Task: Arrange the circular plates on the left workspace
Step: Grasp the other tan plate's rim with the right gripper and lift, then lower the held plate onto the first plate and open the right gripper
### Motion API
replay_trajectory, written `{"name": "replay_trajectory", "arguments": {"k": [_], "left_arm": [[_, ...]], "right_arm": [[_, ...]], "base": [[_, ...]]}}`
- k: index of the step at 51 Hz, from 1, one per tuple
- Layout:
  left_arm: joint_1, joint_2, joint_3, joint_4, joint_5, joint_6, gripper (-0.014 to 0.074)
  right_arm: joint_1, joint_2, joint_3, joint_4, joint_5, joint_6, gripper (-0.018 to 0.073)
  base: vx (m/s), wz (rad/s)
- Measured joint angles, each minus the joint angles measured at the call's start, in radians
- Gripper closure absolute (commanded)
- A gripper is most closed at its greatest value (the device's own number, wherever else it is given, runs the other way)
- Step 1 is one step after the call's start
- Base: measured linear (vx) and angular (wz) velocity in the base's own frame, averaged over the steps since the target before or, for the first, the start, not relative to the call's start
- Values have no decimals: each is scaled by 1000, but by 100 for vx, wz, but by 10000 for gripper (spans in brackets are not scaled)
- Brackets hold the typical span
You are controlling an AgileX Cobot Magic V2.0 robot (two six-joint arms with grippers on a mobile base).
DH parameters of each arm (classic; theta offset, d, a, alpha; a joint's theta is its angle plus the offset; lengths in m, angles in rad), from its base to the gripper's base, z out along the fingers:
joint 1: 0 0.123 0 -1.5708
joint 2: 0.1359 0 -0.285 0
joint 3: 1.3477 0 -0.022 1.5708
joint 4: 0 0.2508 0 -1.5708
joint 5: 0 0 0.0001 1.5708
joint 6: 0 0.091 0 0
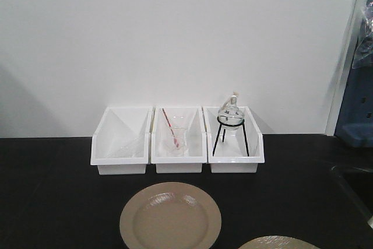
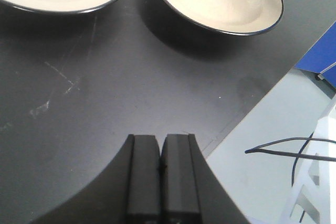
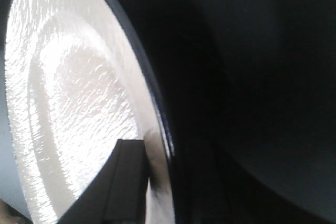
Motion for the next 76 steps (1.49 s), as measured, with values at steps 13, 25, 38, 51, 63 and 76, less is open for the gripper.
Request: {"name": "replay_trajectory", "arguments": {"k": [13,25,38,51,63,76], "left_arm": [[0,0,0,0,0,-11,596],[0,0,0,0,-1,-11,596],[0,0,0,0,-2,-11,596],[0,0,0,0,-19,-11,596],[0,0,0,0,-46,-13,596],[0,0,0,0,-46,-15,596]], "right_arm": [[0,-113,0,21,40,24,568],[0,-237,2,61,11,45,565],[41,-269,5,378,5,14,565],[279,-232,6,650,-197,-65,565],[464,-61,-47,754,-315,-151,564],[570,132,-220,764,-346,-154,563]], "base": [[0,0],[0,0],[0,0],[0,0],[0,0],[0,0]]}}
